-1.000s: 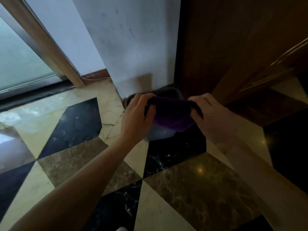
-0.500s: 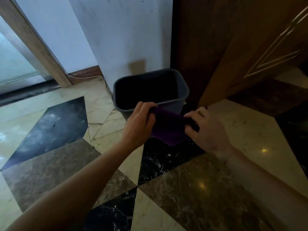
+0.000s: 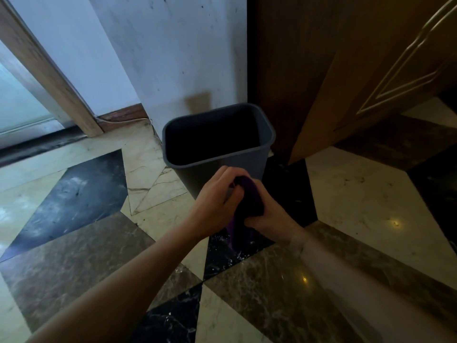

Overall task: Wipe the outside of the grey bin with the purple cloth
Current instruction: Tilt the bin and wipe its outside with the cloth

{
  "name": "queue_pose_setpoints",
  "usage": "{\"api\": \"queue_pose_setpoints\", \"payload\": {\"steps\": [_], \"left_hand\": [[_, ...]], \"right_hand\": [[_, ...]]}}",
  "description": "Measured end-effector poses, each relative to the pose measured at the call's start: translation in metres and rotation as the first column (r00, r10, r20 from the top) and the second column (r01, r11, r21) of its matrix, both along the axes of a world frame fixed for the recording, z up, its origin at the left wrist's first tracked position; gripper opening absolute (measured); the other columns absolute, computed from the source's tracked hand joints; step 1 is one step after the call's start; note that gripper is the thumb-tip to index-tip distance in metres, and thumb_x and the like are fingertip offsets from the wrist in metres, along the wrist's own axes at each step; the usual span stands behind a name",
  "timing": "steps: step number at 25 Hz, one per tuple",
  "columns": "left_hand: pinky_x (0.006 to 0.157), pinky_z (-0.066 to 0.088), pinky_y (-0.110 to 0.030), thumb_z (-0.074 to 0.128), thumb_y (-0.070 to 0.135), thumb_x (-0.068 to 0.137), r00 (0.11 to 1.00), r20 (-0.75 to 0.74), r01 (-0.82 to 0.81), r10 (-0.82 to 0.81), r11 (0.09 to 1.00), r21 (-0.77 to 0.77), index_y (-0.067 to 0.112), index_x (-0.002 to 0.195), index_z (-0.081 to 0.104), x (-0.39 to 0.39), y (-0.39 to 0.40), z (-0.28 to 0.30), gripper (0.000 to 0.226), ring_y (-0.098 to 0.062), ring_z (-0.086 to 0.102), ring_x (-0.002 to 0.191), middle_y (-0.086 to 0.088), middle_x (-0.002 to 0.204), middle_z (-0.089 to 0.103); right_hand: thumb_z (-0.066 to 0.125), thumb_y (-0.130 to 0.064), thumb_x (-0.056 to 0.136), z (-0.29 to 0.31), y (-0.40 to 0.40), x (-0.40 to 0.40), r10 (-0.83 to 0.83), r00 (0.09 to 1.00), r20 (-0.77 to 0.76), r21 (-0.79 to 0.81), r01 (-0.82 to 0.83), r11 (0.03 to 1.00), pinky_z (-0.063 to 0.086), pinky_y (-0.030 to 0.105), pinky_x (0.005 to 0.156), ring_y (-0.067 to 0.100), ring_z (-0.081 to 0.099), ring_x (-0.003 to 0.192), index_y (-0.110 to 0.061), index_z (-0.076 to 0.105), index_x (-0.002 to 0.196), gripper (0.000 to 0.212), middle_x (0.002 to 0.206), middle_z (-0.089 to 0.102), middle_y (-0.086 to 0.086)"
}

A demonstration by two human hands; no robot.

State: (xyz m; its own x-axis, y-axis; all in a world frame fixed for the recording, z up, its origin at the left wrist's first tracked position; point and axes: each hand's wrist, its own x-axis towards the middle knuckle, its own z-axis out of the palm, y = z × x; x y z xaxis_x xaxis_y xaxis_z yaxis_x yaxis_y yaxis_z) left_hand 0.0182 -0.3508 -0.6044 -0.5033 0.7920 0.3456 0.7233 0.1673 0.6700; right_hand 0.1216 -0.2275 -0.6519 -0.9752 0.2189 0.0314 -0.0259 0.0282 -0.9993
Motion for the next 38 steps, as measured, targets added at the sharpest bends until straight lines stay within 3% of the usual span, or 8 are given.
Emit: {"api": "queue_pose_setpoints", "payload": {"steps": [6,9,13,16,20,28,34,38], "left_hand": [[0.081,0.045,-0.016,0.045,0.04,0.09,0.999,-0.046,0.005,-0.012,0.988,-0.153,0.035,0.123,0.045,-0.011,0.011,-0.01,0.033,0.0,0.049,0.099,0.009,0.116,0.047],[0.089,0.044,-0.042,0.046,0.052,0.086,0.87,-0.484,-0.255,0.096,0.927,-0.275,0.031,0.129,0.042,-0.06,0.001,-0.012,0.049,-0.024,0.043,0.115,-0.003,0.129,0.042],[0.09,0.045,-0.048,0.028,0.05,0.094,0.781,-0.625,-0.408,0.017,0.771,-0.488,0.024,0.125,0.039,-0.111,-0.018,-0.019,0.042,-0.031,0.06,0.101,-0.01,0.112,0.063],[0.063,0.053,-0.037,0.023,0.044,0.094,0.783,-0.618,-0.337,-0.062,0.793,-0.507,0.024,0.105,0.041,-0.116,-0.015,-0.019,0.028,-0.02,0.065,0.07,-0.001,0.085,0.068],[0.039,0.035,-0.022,0.024,0.046,0.095,0.782,-0.623,-0.324,-0.011,0.847,-0.422,0.027,0.085,0.037,-0.098,-0.003,-0.004,0.025,-0.007,0.05,0.044,0.009,0.061,0.054],[0.06,0.053,-0.037,0.033,0.042,0.098,0.935,-0.192,-0.353,0.298,0.834,-0.424,0.026,0.083,0.05,-0.047,-0.038,0.003,0.028,-0.013,0.059,0.061,0.001,0.073,0.06],[0.059,0.043,-0.021,0.044,0.018,0.097,0.906,0.06,-0.365,0.418,0.847,-0.387,0.027,0.089,0.054,-0.021,-0.065,-0.009,0.016,-0.005,0.057,0.073,0.014,0.077,0.056],[0.069,0.054,-0.041,0.04,0.023,0.099,0.873,0.204,-0.357,0.442,0.867,-0.349,0.025,0.083,0.057,-0.015,-0.07,-0.005,0.023,-0.019,0.063,0.08,0.001,0.084,0.064]], "right_hand": [[0.052,0.004,0.07,-0.024,-0.003,0.003,-0.139,0.974,0.18,-0.38,0.199,0.903,0.055,0.045,0.077,0.023,0.069,0.091,-0.041,0.061,0.109,0.06,0.102,0.069,0.01],[0.051,-0.003,0.085,-0.033,0.008,0.013,-0.117,0.933,0.341,-0.56,0.302,0.772,0.057,0.056,0.079,0.033,0.072,0.094,-0.031,0.063,0.122,0.048,0.104,0.075,0.013],[0.057,-0.014,0.08,-0.028,0.017,0.022,-0.157,0.919,0.362,-0.516,0.338,0.787,0.051,0.066,0.089,0.042,0.062,0.111,-0.029,0.057,0.129,0.051,0.123,0.066,0.019],[0.058,-0.014,0.08,-0.014,0.012,0.024,-0.226,0.929,0.292,-0.325,0.319,0.89,0.056,0.05,0.084,0.031,0.063,0.109,-0.051,0.056,0.114,0.05,0.118,0.066,0.004],[0.056,-0.013,0.088,-0.005,0.005,0.027,-0.331,0.934,0.139,-0.01,0.335,0.942,0.05,0.041,0.092,0.023,0.058,0.111,-0.044,0.047,0.122,0.047,0.123,0.055,0.004],[0.053,-0.026,0.083,-0.005,-0.052,0.01,-0.69,0.686,-0.231,0.336,0.722,0.605,0.047,0.041,0.093,0.022,0.05,0.11,-0.024,0.043,0.127,0.044,0.127,0.046,0.007],[0.067,-0.038,0.075,-0.018,-0.087,-0.026,-0.434,0.887,-0.161,0.699,0.413,0.585,0.022,0.071,0.107,0.042,0.028,0.14,-0.038,0.037,0.13,0.061,0.143,0.042,0.007],[0.047,-0.078,0.077,-0.033,-0.09,-0.025,-0.398,0.906,-0.142,0.755,0.36,0.549,0.005,0.07,0.112,0.042,0.012,0.147,-0.045,0.039,0.135,0.067,0.153,0.032,-0.001]]}}
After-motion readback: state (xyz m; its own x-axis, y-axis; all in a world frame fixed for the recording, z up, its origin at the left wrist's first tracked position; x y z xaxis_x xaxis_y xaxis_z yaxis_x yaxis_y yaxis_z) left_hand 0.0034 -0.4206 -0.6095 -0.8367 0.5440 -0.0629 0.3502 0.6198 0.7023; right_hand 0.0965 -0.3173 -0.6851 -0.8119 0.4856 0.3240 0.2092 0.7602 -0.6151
